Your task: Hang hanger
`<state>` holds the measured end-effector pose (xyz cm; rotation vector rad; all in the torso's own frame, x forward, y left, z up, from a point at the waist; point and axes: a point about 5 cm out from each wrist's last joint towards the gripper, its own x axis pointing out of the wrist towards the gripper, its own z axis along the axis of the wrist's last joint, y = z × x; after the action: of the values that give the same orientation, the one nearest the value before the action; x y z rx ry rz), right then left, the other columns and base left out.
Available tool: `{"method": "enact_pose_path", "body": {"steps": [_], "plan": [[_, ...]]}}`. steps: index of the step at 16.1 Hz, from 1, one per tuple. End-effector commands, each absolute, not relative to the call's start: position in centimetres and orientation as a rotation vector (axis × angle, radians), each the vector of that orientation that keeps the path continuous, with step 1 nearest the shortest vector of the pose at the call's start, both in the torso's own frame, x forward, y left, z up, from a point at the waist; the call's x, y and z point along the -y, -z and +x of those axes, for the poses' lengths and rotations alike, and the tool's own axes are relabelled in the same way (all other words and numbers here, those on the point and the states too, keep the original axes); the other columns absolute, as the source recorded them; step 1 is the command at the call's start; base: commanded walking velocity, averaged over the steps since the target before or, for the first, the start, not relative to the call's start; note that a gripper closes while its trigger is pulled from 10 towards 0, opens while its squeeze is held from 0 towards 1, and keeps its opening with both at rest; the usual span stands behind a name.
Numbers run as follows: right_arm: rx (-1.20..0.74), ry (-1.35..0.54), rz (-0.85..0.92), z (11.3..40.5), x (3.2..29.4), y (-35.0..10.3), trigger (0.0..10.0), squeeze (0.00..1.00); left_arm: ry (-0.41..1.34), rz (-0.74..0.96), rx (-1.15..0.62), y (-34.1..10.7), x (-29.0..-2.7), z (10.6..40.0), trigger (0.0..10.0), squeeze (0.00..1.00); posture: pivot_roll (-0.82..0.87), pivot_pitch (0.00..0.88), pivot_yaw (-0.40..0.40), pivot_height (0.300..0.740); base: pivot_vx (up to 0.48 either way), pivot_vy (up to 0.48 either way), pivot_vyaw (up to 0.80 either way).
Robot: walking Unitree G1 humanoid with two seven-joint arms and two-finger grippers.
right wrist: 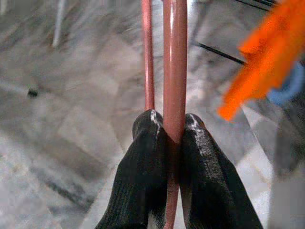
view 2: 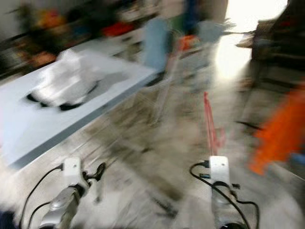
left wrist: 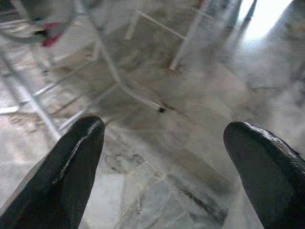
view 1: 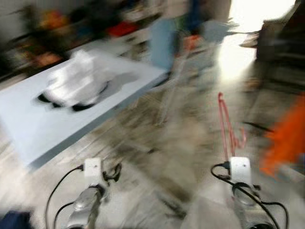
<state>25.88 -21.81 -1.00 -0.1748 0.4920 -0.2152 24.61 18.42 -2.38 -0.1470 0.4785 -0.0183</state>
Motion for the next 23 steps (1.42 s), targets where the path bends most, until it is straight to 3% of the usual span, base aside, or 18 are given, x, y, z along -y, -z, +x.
{"method": "enact_pose_path", "body": {"steps": [1, 8, 16, 23], "plan": [[-0.482, 0.191, -0.174, 26.2, 21.2, 0.9, 10.0, 0.00, 0.018, -0.139, -0.465, 2.2, -18.5, 25.0, 10.0, 0.00, -0.18, 0.000, 0.124, 0.740, 0.000, 0.480, -0.73], [-0.509, 0.149, -0.184, 26.7, 20.5, 1.3, 10.0, 0.00, 0.003, -0.145, -0.512, 3.2, -18.1, 24.5, 10.0, 0.00, -0.16, 0.000, 0.084, 0.740, 0.000, 0.480, -0.44], [-0.550, 0.005, -0.222, 28.1, 17.9, 1.2, 10.0, 0.00, -0.091, -0.259, -0.463, 3.9, -18.9, 23.0, 10.0, 0.00, -0.04, 0.000, -0.047, 0.740, 0.000, 0.000, 0.00], [-0.564, 0.025, -0.224, 27.9, 18.2, 1.6, 10.0, 0.00, -0.036, -0.264, -0.471, 3.8, -18.6, 23.2, 10.0, 0.00, -0.07, 0.000, -0.006, 0.740, 0.201, 0.000, -0.79]]}}
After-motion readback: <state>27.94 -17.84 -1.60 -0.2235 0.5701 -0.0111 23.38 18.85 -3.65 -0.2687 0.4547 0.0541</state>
